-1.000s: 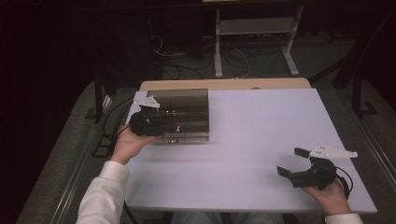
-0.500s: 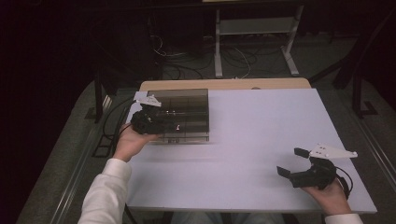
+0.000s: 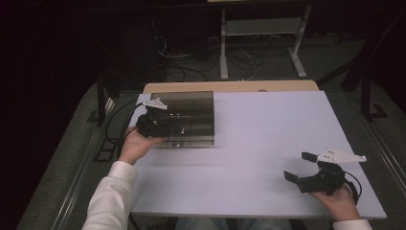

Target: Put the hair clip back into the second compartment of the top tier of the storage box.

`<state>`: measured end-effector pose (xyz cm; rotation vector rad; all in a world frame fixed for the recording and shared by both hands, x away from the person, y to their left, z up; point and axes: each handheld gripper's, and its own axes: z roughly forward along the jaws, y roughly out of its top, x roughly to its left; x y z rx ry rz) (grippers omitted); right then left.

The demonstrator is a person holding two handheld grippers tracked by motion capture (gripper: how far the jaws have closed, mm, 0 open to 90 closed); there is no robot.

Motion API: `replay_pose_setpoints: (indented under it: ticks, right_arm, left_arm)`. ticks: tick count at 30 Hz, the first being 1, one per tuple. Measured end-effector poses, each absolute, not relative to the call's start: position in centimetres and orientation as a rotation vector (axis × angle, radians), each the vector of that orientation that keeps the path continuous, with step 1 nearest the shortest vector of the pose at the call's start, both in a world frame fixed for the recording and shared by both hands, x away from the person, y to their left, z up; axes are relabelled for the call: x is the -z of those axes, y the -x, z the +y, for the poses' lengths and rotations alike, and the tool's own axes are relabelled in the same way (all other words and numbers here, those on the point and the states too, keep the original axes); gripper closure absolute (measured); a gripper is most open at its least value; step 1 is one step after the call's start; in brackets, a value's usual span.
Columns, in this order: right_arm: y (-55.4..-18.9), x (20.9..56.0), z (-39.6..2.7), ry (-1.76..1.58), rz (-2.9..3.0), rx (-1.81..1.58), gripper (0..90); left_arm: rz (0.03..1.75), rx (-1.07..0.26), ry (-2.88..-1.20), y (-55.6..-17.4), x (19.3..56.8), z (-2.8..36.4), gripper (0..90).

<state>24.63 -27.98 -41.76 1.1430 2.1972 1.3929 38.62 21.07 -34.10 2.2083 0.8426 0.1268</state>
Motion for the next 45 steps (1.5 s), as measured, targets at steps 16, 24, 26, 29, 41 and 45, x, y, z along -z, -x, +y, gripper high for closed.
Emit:
replay_pose_setpoints:
  ticks: [16,24,26,29,41,45]
  right_arm:
    - [-24.6,41.8,-28.0,-1.142,2.198,-1.39,0.0]
    - [-24.6,41.8,-28.0,-1.142,2.2,-1.389,0.0]
    - [-24.6,41.8,-28.0,-1.142,2.2,-1.39,0.0]
    - [-24.6,41.8,-28.0,-1.141,2.199,-1.389,0.0]
    - [-24.6,41.8,-28.0,-1.143,2.201,-1.388,0.0]
    - [-24.6,41.8,-28.0,-1.142,2.203,-1.388,0.0]
  left_arm:
    - [0.883,-0.123,-2.223,-39.5,35.4,20.9,72.6]
    - [0.911,-0.121,-2.232,-39.9,36.1,20.6,72.6]
    - [0.911,-0.129,-2.241,-40.0,36.2,20.5,72.6]
    - [0.919,-0.144,-2.237,-40.0,36.2,20.5,72.4]
    - [0.929,-0.177,-2.197,-39.2,35.9,20.6,57.5]
    - [0.937,-0.182,-2.178,-38.8,35.8,20.8,51.9]
